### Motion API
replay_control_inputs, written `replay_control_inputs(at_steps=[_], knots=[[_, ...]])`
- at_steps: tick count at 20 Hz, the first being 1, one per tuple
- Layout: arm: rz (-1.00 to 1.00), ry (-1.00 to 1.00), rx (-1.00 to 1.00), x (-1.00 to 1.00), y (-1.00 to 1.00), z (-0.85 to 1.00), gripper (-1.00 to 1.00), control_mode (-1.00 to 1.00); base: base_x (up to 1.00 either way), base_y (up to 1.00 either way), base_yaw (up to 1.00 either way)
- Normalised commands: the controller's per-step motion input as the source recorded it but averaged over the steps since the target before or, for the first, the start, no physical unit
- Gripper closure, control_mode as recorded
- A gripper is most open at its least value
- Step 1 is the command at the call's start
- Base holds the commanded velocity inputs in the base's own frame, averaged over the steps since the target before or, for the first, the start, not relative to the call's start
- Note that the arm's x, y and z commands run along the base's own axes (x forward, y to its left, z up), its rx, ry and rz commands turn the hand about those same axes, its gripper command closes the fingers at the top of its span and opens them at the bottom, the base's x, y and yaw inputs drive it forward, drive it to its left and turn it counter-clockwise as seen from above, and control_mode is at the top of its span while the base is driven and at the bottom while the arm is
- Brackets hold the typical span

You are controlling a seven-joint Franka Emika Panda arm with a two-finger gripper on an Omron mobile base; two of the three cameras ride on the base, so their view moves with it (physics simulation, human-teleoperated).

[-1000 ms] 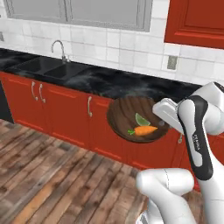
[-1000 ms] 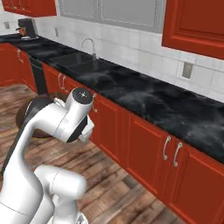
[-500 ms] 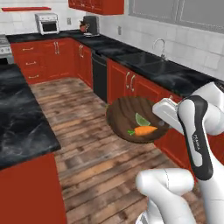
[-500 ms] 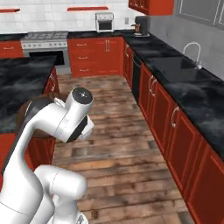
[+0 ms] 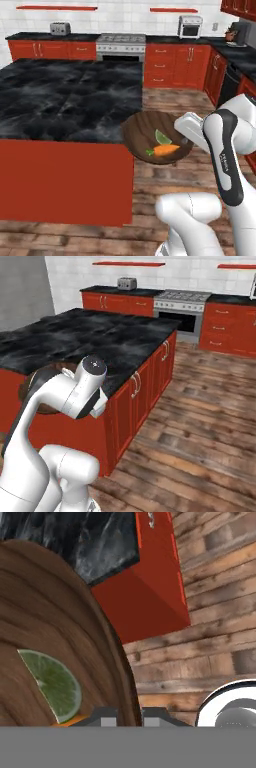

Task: Place the bowl with the carrot and lemon wedge on the top shelf of the fridge. Place the bowl with the chicken drumstick and fish on the second highest shelf of the fridge.

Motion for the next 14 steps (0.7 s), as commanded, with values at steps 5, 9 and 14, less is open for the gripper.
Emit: replay_control_inputs(at_steps=[5, 9, 14], knots=[[0.00, 0.00, 0.00, 0.00, 0.00, 0.00, 1.00, 1.00, 0.00, 0.00, 0.84], [0.00, 0.00, 0.00, 0.00, 0.00, 0.00, 1.00, 1.00, 0.00, 0.00, 0.81], [0.00, 0.00, 0.00, 0.00, 0.00, 0.00, 1.00, 1.00, 0.00, 0.00, 0.82]])
